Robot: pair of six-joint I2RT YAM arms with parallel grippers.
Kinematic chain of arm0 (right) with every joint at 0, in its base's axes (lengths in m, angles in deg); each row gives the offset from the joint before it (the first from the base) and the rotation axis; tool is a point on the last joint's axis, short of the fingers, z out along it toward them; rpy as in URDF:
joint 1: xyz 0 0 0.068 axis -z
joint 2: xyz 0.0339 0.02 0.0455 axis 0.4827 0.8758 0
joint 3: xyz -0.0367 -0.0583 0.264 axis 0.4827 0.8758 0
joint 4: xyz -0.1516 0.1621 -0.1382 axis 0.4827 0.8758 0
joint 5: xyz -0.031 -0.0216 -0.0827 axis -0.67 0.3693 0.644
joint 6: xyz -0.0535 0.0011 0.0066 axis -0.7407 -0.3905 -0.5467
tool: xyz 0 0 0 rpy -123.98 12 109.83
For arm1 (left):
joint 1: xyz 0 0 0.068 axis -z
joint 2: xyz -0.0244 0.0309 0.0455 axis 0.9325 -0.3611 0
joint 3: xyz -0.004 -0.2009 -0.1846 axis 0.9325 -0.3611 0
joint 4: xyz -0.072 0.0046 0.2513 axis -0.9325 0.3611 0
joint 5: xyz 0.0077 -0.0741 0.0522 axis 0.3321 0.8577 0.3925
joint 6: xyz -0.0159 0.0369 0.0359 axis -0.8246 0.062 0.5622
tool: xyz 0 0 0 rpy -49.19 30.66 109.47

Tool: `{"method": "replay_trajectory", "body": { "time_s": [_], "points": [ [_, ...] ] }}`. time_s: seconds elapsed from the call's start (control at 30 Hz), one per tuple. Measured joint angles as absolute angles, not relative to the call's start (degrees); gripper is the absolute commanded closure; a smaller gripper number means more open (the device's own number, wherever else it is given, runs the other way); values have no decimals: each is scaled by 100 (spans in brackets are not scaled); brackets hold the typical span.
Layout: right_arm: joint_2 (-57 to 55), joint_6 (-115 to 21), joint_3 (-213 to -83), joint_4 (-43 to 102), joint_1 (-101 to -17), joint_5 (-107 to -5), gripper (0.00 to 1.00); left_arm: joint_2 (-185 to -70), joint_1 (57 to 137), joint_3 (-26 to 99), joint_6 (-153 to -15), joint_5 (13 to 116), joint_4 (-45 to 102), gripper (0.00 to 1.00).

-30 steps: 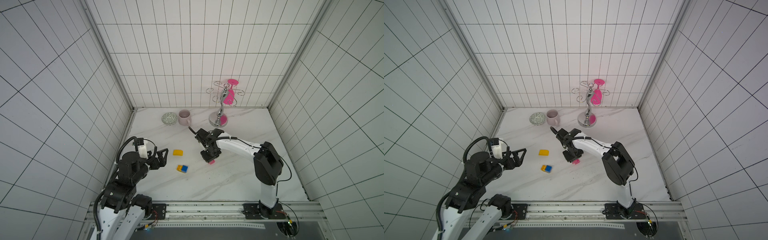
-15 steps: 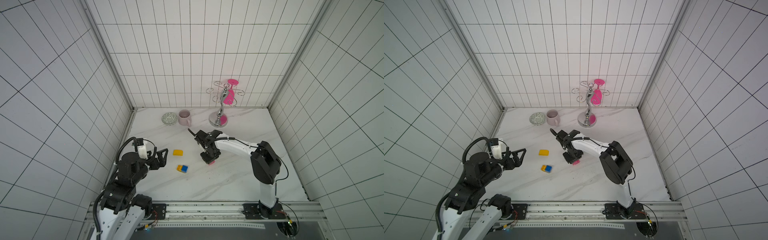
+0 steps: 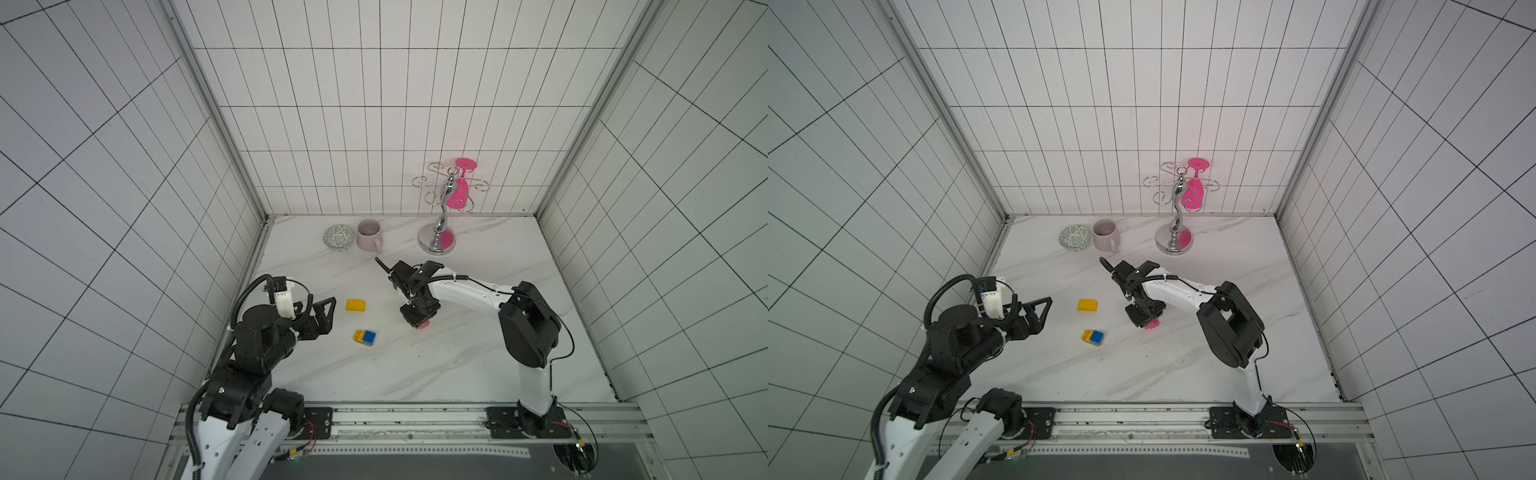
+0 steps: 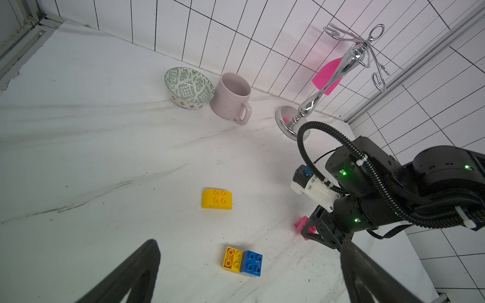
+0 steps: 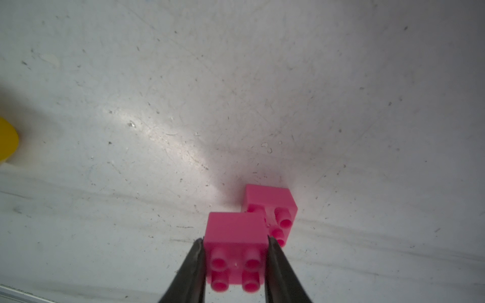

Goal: Assemble the letter s with lego
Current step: Assemble the lego brick with the lego brick.

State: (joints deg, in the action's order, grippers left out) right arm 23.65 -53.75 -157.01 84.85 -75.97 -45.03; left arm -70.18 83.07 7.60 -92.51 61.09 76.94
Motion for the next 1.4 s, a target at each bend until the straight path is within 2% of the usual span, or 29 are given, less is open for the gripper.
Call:
{"method": "replay_trajectory", "body": {
  "time_s": [1.4],
  "points": [
    [2002,-5445,-15139,8000,-7431,-4757,77,-7060,8307,749,-9251,6114,7677,1]
  ]
}}
